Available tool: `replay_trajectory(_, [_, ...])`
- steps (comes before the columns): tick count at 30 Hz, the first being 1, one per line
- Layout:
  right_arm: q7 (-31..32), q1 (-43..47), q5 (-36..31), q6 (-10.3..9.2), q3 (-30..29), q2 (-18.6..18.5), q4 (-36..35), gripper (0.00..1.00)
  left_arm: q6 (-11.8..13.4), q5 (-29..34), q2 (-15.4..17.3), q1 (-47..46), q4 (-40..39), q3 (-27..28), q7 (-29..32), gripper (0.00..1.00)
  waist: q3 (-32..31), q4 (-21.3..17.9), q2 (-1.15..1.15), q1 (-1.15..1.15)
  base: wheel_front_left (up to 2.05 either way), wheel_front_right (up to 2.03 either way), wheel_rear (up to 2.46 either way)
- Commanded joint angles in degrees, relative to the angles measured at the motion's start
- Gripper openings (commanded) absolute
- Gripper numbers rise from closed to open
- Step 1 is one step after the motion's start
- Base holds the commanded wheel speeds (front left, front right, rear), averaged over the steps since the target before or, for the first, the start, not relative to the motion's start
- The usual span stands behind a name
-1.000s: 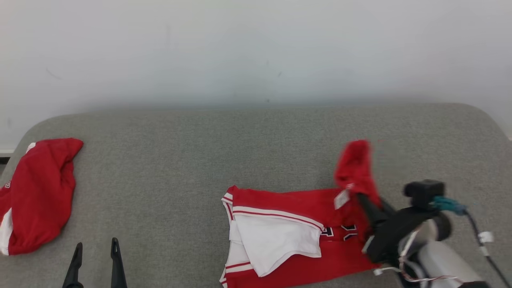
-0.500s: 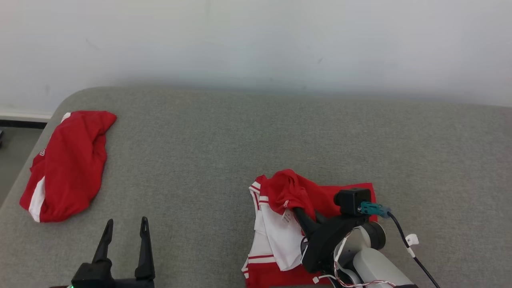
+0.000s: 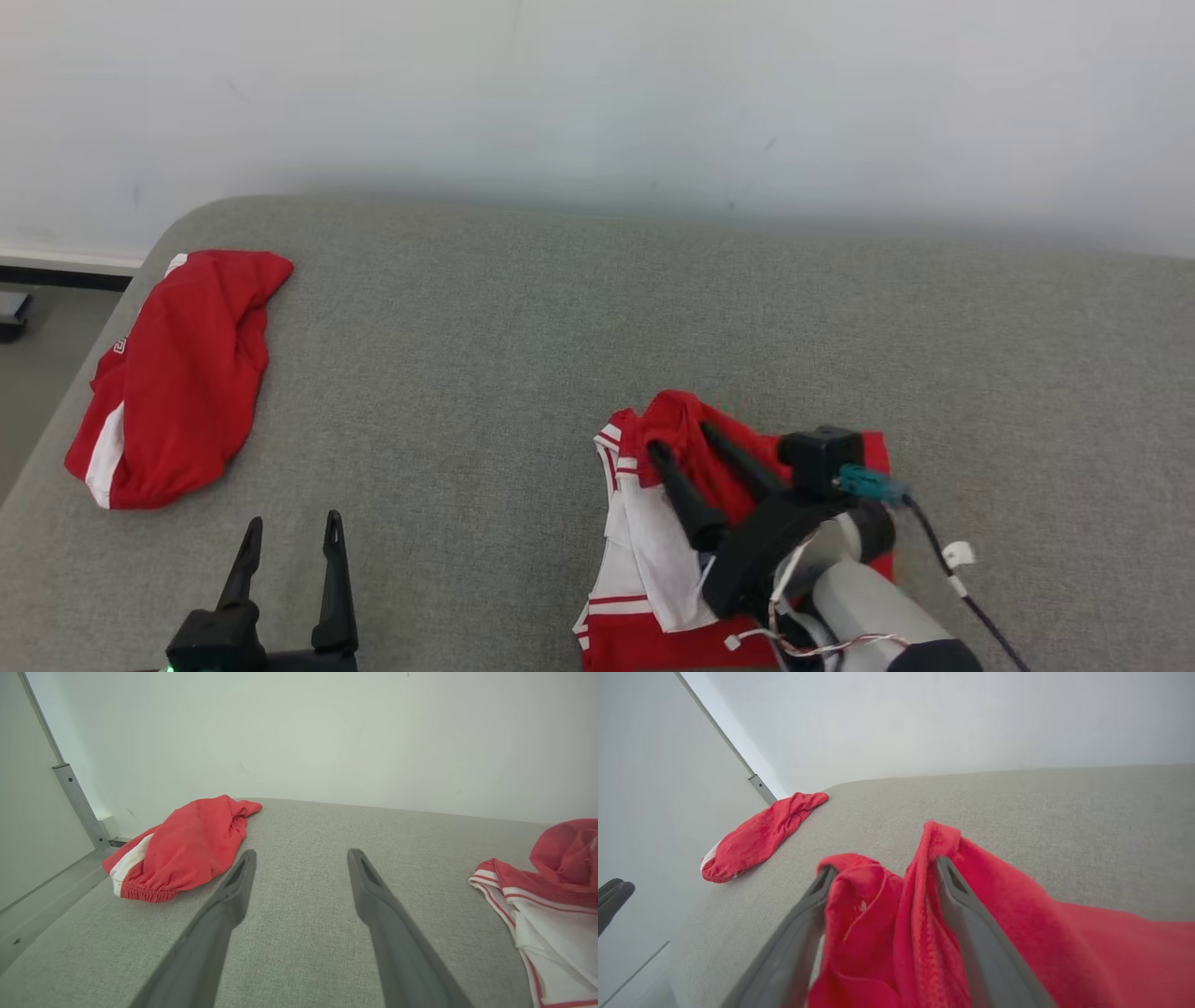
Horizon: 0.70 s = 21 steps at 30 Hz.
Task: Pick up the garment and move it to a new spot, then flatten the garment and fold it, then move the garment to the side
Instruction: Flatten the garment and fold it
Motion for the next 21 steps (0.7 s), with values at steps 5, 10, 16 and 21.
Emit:
replay_trajectory(5, [-3.8, 3.1, 1.4, -0.14, -3.6, -6.9, -5.1, 1.0, -0.3, 0.5, -0.2, 1.2, -0.5, 1.0, -0.3, 1.0, -1.8, -2.3, 0.0, 0.0, 0.0, 0.0, 0.0])
replay_trajectory(10, [-3.2, 8.0, 3.5, -0.14, -6.3, -10.6, -11.3, 1.0, 0.0, 0.7, -0.2, 2.4, -1.6, 1.9, -0.3, 1.0, -2.0, -3.5, 0.0, 0.0, 0.0, 0.0, 0.0])
replay_trajectory(16, [-1.5, 11.4, 4.0, -0.14, -7.8, -10.7, -15.7, 1.0, -0.2, 0.9, -0.4, 2.8, -2.1, 2.2, -0.3, 1.0, -1.7, -3.8, 0.0, 0.0, 0.0, 0.0, 0.0])
replay_trajectory(21, [-0.6, 12.7, 4.2, -0.14, -9.9, -9.8, -16.7, 1.0, -0.4, 1.1, -0.2, 2.5, -2.0, 2.2, -0.3, 1.0, -1.9, -3.4, 0.0, 0.0, 0.0, 0.0, 0.0])
